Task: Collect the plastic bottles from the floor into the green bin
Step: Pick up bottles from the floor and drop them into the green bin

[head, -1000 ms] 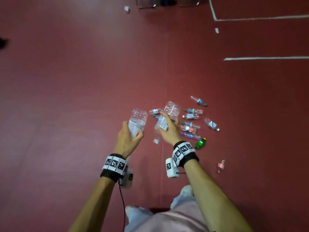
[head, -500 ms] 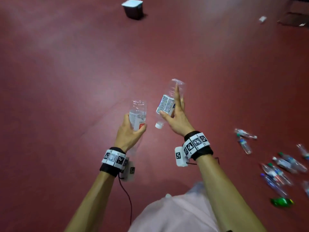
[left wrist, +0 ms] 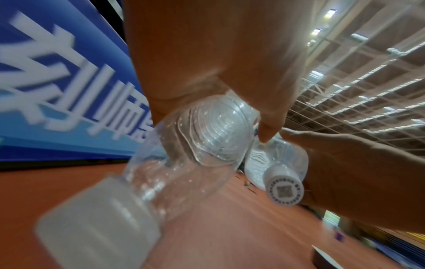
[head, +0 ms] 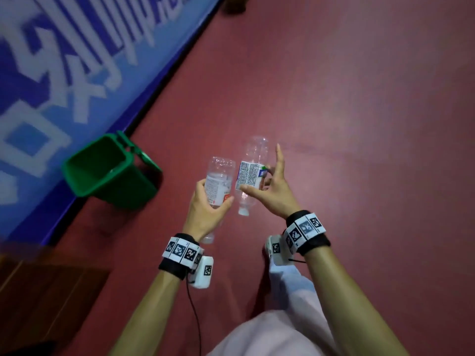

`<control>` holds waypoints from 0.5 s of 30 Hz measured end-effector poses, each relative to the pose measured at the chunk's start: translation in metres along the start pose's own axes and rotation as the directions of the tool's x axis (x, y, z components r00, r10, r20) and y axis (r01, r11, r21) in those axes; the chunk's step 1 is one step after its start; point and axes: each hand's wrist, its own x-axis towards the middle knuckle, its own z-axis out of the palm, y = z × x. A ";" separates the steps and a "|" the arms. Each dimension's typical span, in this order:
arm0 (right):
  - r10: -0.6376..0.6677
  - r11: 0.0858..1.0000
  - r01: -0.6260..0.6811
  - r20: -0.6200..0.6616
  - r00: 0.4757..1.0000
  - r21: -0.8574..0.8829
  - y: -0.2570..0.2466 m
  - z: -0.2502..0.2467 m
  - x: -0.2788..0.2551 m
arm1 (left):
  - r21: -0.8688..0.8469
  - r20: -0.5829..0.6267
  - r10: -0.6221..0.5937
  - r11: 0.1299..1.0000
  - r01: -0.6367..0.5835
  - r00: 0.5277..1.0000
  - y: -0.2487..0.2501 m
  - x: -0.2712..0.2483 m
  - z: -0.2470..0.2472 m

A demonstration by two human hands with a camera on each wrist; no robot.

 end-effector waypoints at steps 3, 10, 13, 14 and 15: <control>-0.061 0.998 0.060 0.201 0.978 0.013 -0.014 0.042 0.079 | 0.017 -0.159 -0.109 0.993 0.113 0.981 -0.019 0.033 -0.036; -0.177 0.983 0.178 0.495 0.851 0.047 -0.069 0.126 0.232 | -0.064 -0.433 -0.312 0.946 0.317 0.846 -0.033 0.088 -0.111; -0.209 0.978 0.175 0.578 0.789 0.115 -0.073 0.165 0.263 | -0.109 -0.539 -0.372 0.920 0.375 0.756 -0.035 0.096 -0.131; -0.217 0.976 0.178 0.600 0.770 0.124 -0.073 0.178 0.271 | -0.120 -0.566 -0.391 0.910 0.396 0.726 -0.037 0.099 -0.137; -0.218 0.976 0.179 0.622 0.752 0.126 -0.073 0.192 0.278 | -0.133 -0.585 -0.410 0.899 0.417 0.699 -0.039 0.101 -0.142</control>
